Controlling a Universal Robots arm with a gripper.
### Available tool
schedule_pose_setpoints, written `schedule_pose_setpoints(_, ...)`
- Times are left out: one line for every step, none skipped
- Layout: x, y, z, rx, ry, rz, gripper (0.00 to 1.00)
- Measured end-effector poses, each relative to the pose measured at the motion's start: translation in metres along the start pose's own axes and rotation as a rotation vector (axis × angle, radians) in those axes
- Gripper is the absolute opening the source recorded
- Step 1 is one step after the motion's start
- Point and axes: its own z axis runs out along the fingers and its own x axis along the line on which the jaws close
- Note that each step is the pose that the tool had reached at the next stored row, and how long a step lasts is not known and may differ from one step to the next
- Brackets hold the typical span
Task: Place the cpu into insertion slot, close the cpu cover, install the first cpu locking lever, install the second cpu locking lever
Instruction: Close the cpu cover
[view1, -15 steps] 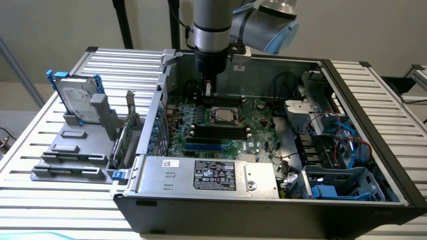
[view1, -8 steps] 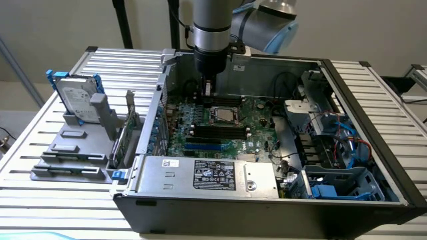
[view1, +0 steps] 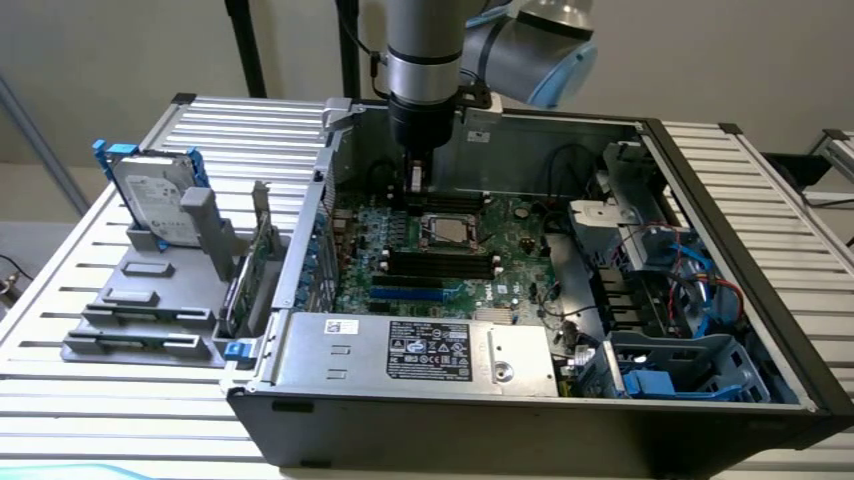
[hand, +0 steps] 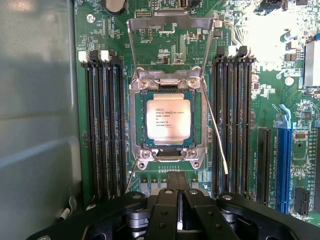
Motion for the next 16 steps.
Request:
schedule_pose_setpoints(0.0, 0.0, 0.0, 0.0, 0.0, 0.0, 0.11)
schedule_pose_setpoints(0.0, 0.0, 0.0, 0.0, 0.0, 0.0, 0.11)
schedule_pose_setpoints(0.0, 0.0, 0.0, 0.0001, 0.0, 0.0, 0.11)
schedule_pose_setpoints(0.0, 0.0, 0.0, 0.0, 0.0, 0.0, 0.11)
schedule_pose_setpoints(0.0, 0.0, 0.0, 0.0, 0.0, 0.0, 0.11)
schedule_pose_setpoints(0.0, 0.0, 0.0, 0.0, 0.0, 0.0, 0.11)
schedule_pose_setpoints(0.0, 0.0, 0.0, 0.0001, 0.0, 0.0, 0.11)
schedule_pose_setpoints(0.0, 0.0, -0.0002, 0.0001, 0.0, 0.0, 0.11)
schedule_pose_setpoints(0.0, 0.0004, -0.0009, 0.0008, -0.0004, 0.0, 0.11)
schedule_pose_setpoints(0.0, 0.0014, -0.0025, 0.0019, -0.0004, 0.0, 0.11)
schedule_pose_setpoints(0.0, 0.0032, -0.0051, 0.004, -0.0002, 0.0, 0.11)
schedule_pose_setpoints(0.0, 0.0056, -0.0081, 0.0067, -0.0004, 0.0, 0.11)
schedule_pose_setpoints(0.0, 0.0083, -0.0112, 0.0094, -0.0005, 0.0, 0.11)
schedule_pose_setpoints(0.0, 0.0115, -0.0142, 0.0121, -0.0006, 0.0, 0.11)
schedule_pose_setpoints(0.0, 0.0147, -0.0171, 0.015, -0.0008, 0.0, 0.11)
schedule_pose_setpoints(0.001, 0.0185, -0.0202, 0.0181, -0.0009, 0.0, 0.11)
